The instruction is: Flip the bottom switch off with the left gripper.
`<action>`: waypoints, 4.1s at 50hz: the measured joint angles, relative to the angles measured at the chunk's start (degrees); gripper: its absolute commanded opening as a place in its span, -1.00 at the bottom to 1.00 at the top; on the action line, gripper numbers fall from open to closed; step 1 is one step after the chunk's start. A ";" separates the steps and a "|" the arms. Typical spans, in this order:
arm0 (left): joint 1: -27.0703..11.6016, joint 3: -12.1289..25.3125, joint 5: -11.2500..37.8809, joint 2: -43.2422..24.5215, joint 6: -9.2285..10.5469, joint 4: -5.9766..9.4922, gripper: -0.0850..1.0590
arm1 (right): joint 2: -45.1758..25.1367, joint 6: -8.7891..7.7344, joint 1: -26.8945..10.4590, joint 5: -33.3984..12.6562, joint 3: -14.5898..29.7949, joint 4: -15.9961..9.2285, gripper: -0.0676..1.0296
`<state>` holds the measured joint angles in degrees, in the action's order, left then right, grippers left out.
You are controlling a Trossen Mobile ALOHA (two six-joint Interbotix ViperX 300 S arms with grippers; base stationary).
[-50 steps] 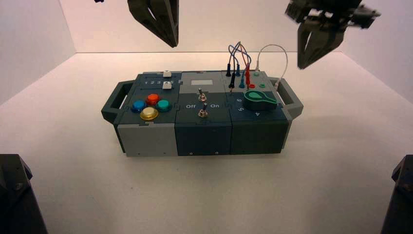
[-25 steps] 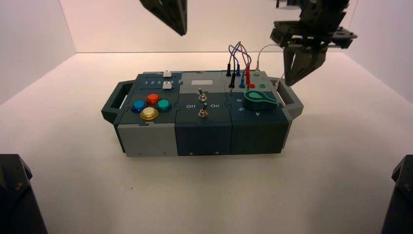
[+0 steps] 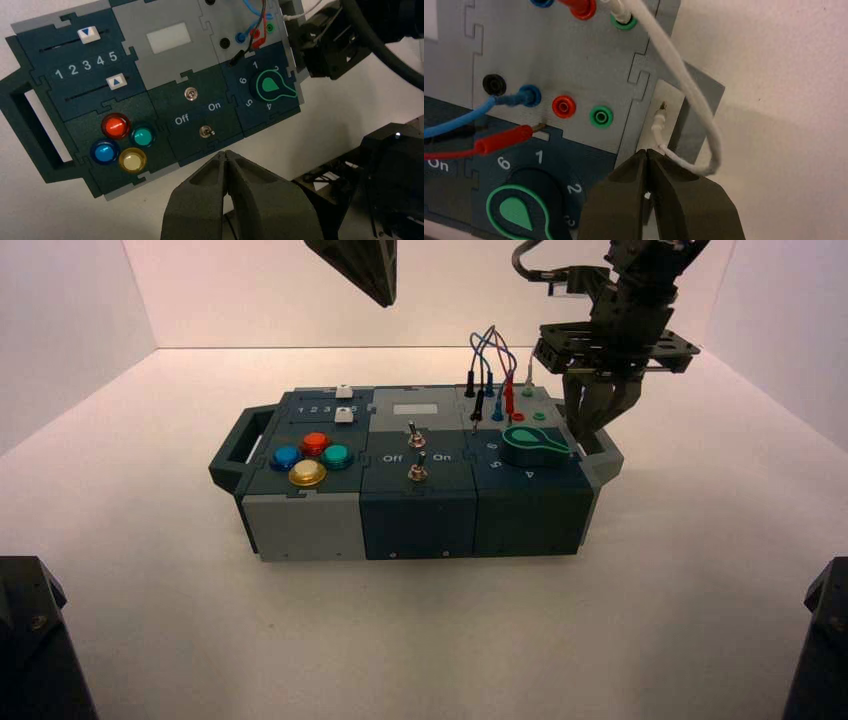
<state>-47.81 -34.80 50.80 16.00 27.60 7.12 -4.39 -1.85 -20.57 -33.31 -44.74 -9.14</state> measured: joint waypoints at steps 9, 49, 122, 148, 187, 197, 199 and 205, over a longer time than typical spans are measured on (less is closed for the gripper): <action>0.00 0.00 -1.14 -1.05 0.00 1.41 -0.91 | -0.70 -0.09 0.09 0.70 0.53 0.00 -0.92; -2.20 -2.72 -9.58 -9.84 0.00 5.19 -0.91 | -1.32 -0.09 0.35 3.87 0.18 -0.09 -0.92; -4.75 -3.69 -11.07 -13.97 0.09 7.47 -0.91 | -1.58 -0.09 0.44 4.83 0.26 -0.09 -0.92; -4.75 -3.69 -10.55 -15.47 0.00 7.47 -0.91 | -1.49 -0.09 0.44 4.83 0.26 0.00 -0.92; -4.75 -3.69 -14.41 -18.72 0.00 7.38 -0.91 | -1.49 -0.09 0.44 4.83 0.26 -0.09 -0.92; -4.75 -3.60 -14.77 -19.60 -0.09 7.29 -0.91 | -1.58 -0.09 0.53 4.83 0.26 0.00 -0.92; -4.75 -3.60 -14.68 -19.86 -0.09 7.29 -0.91 | -1.49 -0.09 0.44 4.75 0.26 0.00 -0.92; -4.66 -3.52 -14.77 -20.30 -0.09 7.12 -0.91 | -1.49 -0.09 0.44 4.83 0.26 -0.09 -0.92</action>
<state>-52.47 -38.32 36.04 -4.31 27.51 14.24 -5.89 -1.93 -20.13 -28.48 -44.47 -9.23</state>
